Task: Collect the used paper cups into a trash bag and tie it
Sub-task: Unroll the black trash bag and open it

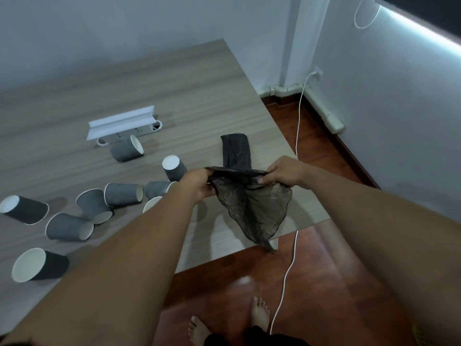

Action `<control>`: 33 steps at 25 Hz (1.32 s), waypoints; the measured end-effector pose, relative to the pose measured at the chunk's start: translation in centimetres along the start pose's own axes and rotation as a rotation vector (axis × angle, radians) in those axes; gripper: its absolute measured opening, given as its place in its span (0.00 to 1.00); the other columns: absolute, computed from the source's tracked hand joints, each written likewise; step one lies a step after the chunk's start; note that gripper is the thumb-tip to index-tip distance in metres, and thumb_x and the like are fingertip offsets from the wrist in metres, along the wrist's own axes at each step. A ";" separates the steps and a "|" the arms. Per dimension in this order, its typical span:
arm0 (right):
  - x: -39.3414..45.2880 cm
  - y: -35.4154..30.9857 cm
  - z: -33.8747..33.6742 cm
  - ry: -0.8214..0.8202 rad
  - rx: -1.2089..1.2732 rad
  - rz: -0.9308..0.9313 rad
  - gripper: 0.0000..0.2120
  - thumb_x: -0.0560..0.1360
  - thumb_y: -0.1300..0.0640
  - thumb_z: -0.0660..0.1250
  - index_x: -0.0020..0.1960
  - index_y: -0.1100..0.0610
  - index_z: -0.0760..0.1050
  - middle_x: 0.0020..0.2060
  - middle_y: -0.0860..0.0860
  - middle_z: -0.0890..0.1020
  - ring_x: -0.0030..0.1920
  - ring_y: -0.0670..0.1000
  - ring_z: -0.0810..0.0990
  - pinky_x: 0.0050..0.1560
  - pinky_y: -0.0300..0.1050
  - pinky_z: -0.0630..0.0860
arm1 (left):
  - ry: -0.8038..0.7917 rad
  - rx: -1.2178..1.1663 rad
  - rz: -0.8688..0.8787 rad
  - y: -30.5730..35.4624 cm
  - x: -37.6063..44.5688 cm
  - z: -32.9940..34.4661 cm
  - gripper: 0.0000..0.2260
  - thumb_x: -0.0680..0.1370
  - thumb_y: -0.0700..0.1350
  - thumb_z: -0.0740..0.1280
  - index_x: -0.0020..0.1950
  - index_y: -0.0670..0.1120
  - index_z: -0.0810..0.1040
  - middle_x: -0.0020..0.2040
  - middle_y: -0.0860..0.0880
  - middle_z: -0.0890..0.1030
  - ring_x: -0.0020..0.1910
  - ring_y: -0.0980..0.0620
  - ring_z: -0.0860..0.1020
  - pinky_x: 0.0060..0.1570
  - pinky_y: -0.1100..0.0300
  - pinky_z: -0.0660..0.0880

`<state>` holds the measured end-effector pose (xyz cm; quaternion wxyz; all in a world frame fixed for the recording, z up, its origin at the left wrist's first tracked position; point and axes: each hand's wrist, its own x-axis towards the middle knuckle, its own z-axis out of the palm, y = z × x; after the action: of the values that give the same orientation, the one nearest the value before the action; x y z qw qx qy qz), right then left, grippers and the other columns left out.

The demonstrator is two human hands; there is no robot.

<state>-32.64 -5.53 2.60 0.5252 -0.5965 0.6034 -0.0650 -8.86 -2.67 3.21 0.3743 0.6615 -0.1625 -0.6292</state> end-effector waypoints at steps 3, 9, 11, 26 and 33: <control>0.4 1.0 0.5 0.330 0.193 0.033 0.16 0.70 0.53 0.77 0.43 0.67 0.83 0.38 0.64 0.84 0.33 0.56 0.79 0.36 0.50 0.77 | -0.013 -0.427 -0.048 -0.4 0.3 1.0 0.14 0.83 0.33 0.54 0.43 0.37 0.76 0.41 0.41 0.82 0.38 0.47 0.78 0.56 0.56 0.76; -0.6 0.9 -0.9 0.354 1.112 0.277 0.17 0.80 0.65 0.56 0.35 0.64 0.75 0.20 0.55 0.78 0.17 0.50 0.76 0.16 0.36 0.71 | -0.146 0.000 -0.158 -0.6 -0.8 -1.4 0.13 0.79 0.49 0.67 0.48 0.40 0.83 0.39 0.41 0.86 0.37 0.43 0.83 0.42 0.51 0.79; -1.3 1.0 -1.7 0.254 1.166 0.213 0.18 0.79 0.65 0.56 0.32 0.63 0.74 0.22 0.55 0.78 0.19 0.51 0.77 0.21 0.36 0.73 | -0.233 0.276 -0.206 -0.1 -2.3 -2.5 0.18 0.71 0.55 0.74 0.51 0.42 0.85 0.47 0.41 0.86 0.42 0.43 0.85 0.46 0.52 0.80; -3.3 7.0 -0.3 0.123 0.346 0.322 0.18 0.70 0.57 0.76 0.54 0.68 0.80 0.44 0.59 0.84 0.43 0.57 0.83 0.39 0.45 0.78 | 0.094 -0.361 -0.114 1.2 0.1 0.3 0.28 0.77 0.67 0.61 0.55 0.42 0.77 0.60 0.46 0.81 0.60 0.44 0.78 0.52 0.49 0.74; -3.2 4.2 -1.7 0.424 1.105 0.282 0.14 0.83 0.58 0.55 0.41 0.59 0.71 0.28 0.57 0.81 0.20 0.49 0.79 0.22 0.40 0.76 | -0.343 0.495 -0.120 -0.5 -2.9 -2.1 0.16 0.73 0.53 0.74 0.52 0.42 0.84 0.48 0.40 0.86 0.45 0.44 0.86 0.48 0.54 0.82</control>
<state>-37.43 -2.76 2.15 0.6289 -0.1241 0.6451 -0.4159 -7.46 0.21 4.79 0.1309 0.6251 -0.3324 -0.6940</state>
